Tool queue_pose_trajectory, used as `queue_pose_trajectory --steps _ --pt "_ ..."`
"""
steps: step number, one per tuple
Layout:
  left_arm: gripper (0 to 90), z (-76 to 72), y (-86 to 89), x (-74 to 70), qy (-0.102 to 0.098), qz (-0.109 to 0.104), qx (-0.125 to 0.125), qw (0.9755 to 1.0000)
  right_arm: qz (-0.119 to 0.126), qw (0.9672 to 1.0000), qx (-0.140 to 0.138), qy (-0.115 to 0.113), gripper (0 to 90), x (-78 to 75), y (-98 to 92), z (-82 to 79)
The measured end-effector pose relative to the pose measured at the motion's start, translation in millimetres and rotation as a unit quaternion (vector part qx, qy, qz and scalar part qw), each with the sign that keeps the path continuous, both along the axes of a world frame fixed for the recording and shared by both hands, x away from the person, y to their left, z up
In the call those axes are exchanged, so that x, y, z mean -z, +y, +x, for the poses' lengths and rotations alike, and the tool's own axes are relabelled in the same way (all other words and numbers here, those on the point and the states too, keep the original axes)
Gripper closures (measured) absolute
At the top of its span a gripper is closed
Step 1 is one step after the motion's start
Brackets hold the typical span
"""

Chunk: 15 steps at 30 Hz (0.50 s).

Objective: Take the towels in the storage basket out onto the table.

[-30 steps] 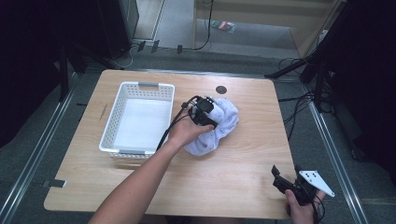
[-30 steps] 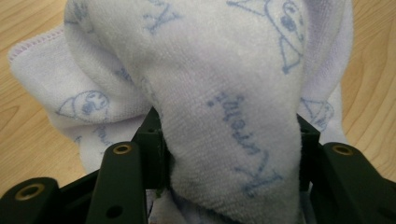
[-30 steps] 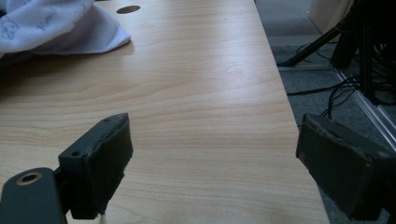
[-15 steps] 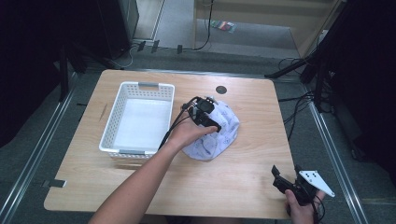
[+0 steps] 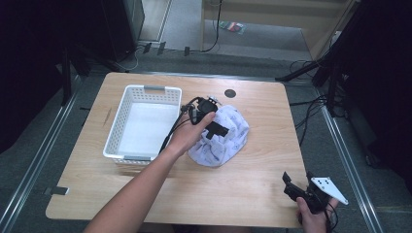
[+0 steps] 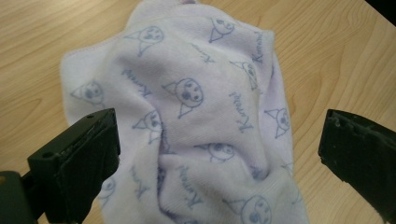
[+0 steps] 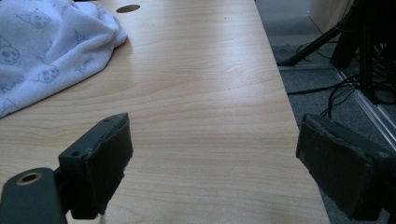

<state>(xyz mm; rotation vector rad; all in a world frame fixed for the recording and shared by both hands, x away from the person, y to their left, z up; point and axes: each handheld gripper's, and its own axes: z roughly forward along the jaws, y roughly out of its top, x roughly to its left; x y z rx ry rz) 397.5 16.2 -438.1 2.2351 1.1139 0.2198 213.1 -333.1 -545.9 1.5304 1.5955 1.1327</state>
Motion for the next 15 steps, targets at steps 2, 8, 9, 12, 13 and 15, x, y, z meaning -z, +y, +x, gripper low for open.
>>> queue_pose_trajectory --steps 2,8,9,12,13,15 --pt "0.0 -0.8 4.7 -3.6 -0.003 -0.001 0.000 1.0000 0.000 1.0000 0.000 0.000 10.7 0.0 0.1 0.1" --pt "0.0 -6.7 18.9 -15.8 -0.021 -0.007 -0.009 0.9997 0.000 1.0000 0.000 0.001 10.7 0.0 0.1 0.1" --pt "0.0 -7.4 20.5 -17.0 -0.024 -0.007 -0.011 0.9996 0.000 1.0000 0.000 0.001 10.7 0.0 0.2 0.1" --pt "0.0 -9.6 27.3 -20.6 -0.030 -0.006 -0.014 0.9994 0.000 1.0000 0.000 0.002 10.7 0.0 0.2 0.2" --pt "0.0 -10.4 30.4 -21.6 -0.032 -0.006 -0.017 0.9993 -0.001 1.0000 0.000 0.002 10.7 0.0 0.2 0.2" --pt "0.0 -11.2 35.2 -22.7 -0.034 -0.009 -0.020 0.9992 0.000 1.0000 0.000 0.001 10.7 0.0 0.2 0.1"
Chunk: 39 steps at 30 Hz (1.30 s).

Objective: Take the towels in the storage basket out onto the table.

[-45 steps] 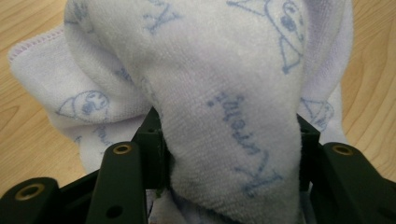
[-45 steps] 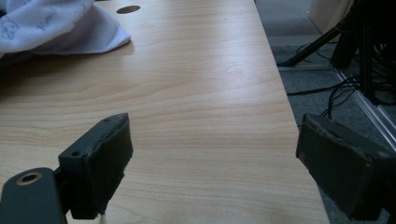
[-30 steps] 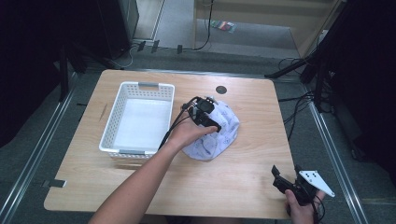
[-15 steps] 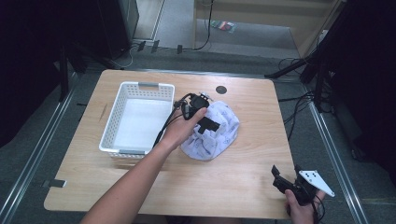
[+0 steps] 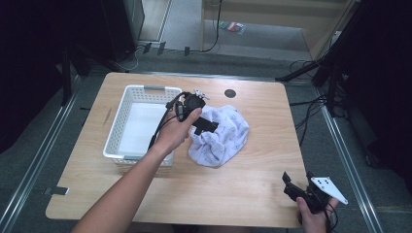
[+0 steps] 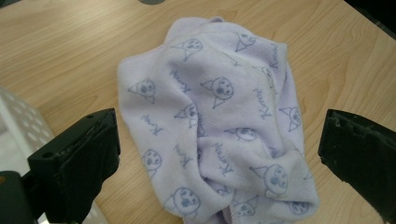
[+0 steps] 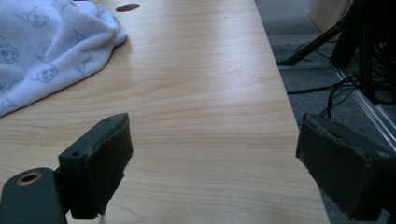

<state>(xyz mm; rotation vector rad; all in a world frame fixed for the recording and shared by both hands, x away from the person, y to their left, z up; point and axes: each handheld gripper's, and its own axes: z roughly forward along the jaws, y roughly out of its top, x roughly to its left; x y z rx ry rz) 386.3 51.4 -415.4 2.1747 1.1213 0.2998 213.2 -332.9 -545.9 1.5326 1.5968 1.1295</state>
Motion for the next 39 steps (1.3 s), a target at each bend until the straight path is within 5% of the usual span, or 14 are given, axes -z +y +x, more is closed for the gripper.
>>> queue_pose_trajectory --steps 5,39 --pt "0.0 -3.5 14.5 -4.9 0.002 -0.018 -0.006 0.9998 0.000 1.0000 0.000 0.001 10.8 0.0 0.1 0.1" --pt "0.0 -32.7 105.2 -18.8 -0.035 -0.018 -0.060 0.9974 -0.003 1.0000 0.004 0.008 10.8 0.1 0.5 1.6"
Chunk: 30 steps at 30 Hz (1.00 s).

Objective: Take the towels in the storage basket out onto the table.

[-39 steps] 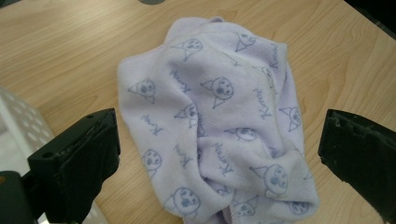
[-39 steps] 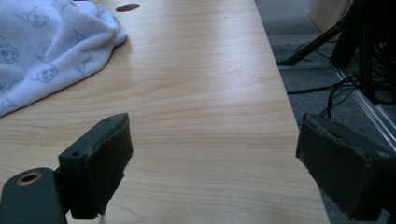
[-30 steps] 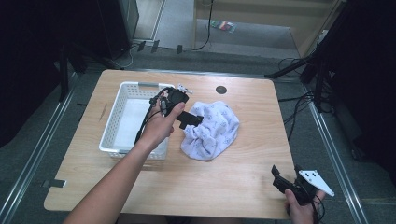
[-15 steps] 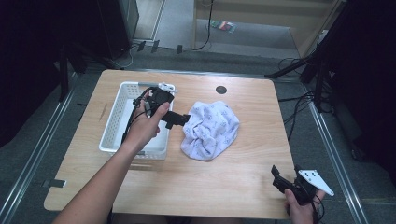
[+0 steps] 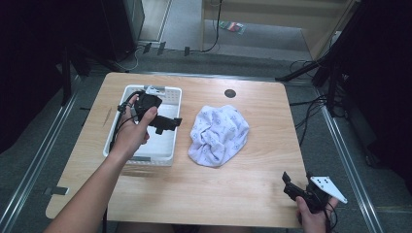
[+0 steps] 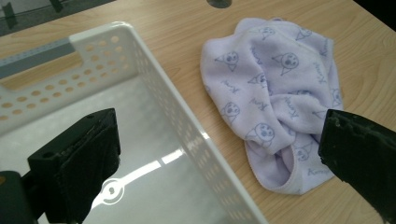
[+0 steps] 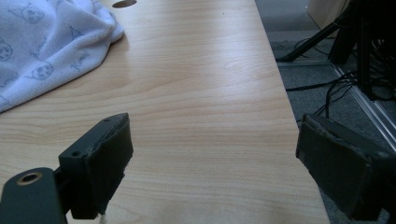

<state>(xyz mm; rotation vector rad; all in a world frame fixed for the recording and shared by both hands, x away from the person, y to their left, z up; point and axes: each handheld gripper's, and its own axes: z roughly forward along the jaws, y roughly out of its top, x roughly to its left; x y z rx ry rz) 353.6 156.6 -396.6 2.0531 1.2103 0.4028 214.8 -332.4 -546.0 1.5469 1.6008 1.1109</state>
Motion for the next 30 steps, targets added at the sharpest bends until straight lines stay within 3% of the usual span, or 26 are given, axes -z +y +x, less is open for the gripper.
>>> queue_pose_trajectory --steps 14,16,27,30 --pt "0.0 -11.2 39.8 4.8 -0.002 -0.003 -0.031 0.9995 -0.001 1.0000 0.000 0.003 10.8 0.1 0.3 0.4" --pt "0.0 -14.5 47.2 6.8 -0.001 -0.012 -0.033 0.9994 -0.001 1.0000 0.001 0.003 10.9 0.1 0.3 0.3" --pt "0.0 -26.4 80.5 21.9 -0.006 -0.016 -0.068 0.9975 0.002 1.0000 0.003 0.004 10.9 0.0 0.0 0.3" --pt "0.0 -31.2 91.2 24.7 -0.011 -0.007 -0.077 0.9969 0.002 1.0000 0.003 0.004 10.9 0.0 -0.1 0.3"
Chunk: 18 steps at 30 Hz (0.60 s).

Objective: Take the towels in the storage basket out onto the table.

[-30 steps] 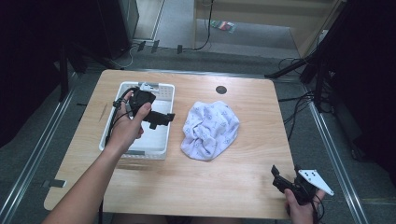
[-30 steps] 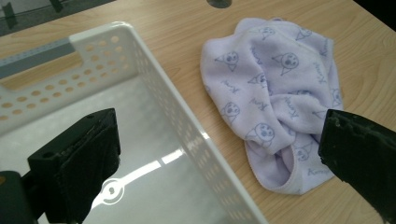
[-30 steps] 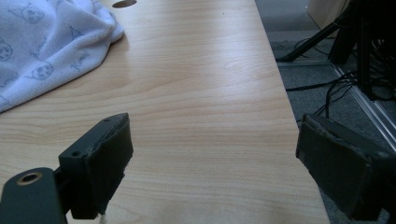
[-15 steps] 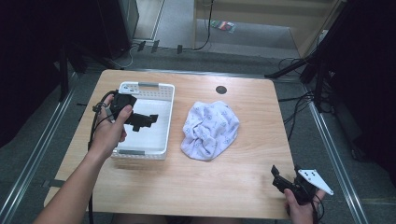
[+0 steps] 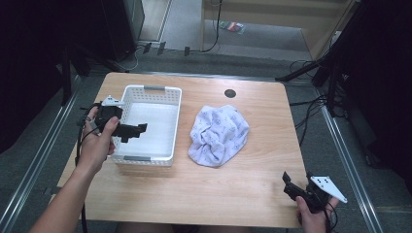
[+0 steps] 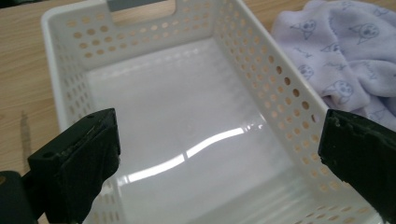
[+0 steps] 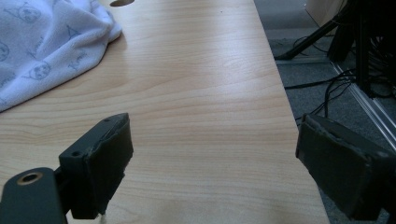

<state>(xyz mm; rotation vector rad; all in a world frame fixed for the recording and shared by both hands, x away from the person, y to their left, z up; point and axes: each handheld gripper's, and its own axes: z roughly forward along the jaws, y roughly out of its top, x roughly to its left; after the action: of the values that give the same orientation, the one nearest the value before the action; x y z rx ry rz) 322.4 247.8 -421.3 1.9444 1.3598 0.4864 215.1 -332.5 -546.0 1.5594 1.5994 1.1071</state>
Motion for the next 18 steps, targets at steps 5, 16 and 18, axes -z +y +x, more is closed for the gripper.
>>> queue_pose_trajectory --steps 5,16,18 --pt "0.0 -8.1 17.6 4.1 -0.004 -0.001 -0.014 0.9999 0.000 1.0000 0.000 0.000 10.9 0.0 0.0 0.0" --pt "0.0 -27.1 42.2 14.0 -0.014 -0.013 -0.027 0.9994 0.002 1.0000 0.000 0.003 10.8 0.2 -0.5 0.1" --pt "0.0 -32.4 47.0 16.1 -0.021 -0.017 -0.032 0.9991 0.002 1.0000 0.001 0.003 10.9 0.2 -0.5 0.1"
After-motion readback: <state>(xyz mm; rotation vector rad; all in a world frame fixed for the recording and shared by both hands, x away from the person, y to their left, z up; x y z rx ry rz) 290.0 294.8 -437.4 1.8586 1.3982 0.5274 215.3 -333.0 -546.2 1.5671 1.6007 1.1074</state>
